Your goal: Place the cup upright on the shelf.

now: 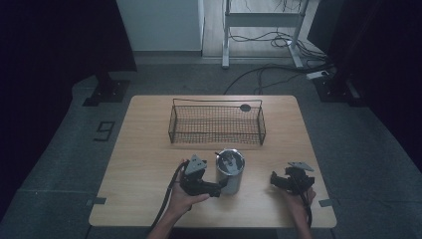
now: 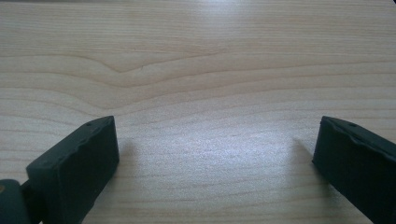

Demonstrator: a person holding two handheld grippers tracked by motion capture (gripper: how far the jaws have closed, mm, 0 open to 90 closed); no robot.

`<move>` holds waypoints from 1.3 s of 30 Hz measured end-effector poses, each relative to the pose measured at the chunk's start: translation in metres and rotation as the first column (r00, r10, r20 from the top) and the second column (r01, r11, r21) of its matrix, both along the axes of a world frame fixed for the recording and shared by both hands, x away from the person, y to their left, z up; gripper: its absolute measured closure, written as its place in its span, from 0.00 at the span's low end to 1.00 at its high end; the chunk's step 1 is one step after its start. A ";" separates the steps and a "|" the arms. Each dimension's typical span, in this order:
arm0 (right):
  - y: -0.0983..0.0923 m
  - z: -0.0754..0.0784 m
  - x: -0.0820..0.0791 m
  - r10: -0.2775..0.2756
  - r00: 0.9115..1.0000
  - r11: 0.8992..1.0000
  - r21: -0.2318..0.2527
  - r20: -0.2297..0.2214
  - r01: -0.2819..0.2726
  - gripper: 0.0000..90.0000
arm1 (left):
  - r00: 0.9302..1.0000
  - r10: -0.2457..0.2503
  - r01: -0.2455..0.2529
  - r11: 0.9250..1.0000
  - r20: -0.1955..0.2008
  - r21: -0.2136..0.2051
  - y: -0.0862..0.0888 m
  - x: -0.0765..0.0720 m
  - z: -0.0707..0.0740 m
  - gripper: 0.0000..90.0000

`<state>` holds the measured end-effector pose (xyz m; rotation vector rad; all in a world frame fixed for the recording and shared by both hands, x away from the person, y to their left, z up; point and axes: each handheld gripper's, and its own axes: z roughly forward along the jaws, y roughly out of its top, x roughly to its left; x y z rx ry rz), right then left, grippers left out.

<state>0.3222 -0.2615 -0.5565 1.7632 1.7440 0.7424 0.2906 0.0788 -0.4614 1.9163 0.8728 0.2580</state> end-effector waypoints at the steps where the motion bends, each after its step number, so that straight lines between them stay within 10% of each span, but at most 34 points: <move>1: 0.000 0.000 0.000 0.000 1.000 1.000 0.000 0.000 0.000 0.00 | 1.000 0.000 0.000 1.000 0.000 0.000 0.000 0.000 0.000 0.00; 20: 0.000 0.000 0.000 0.000 1.000 1.000 0.000 0.000 0.000 0.00 | 0.999 -0.033 0.033 0.999 -0.014 -0.008 -0.032 0.014 -0.002 0.00; 39: 0.000 0.000 0.000 0.000 1.000 1.000 0.000 0.000 0.000 0.00 | 0.997 -0.005 0.000 0.998 0.077 0.064 -0.055 0.018 -0.017 0.02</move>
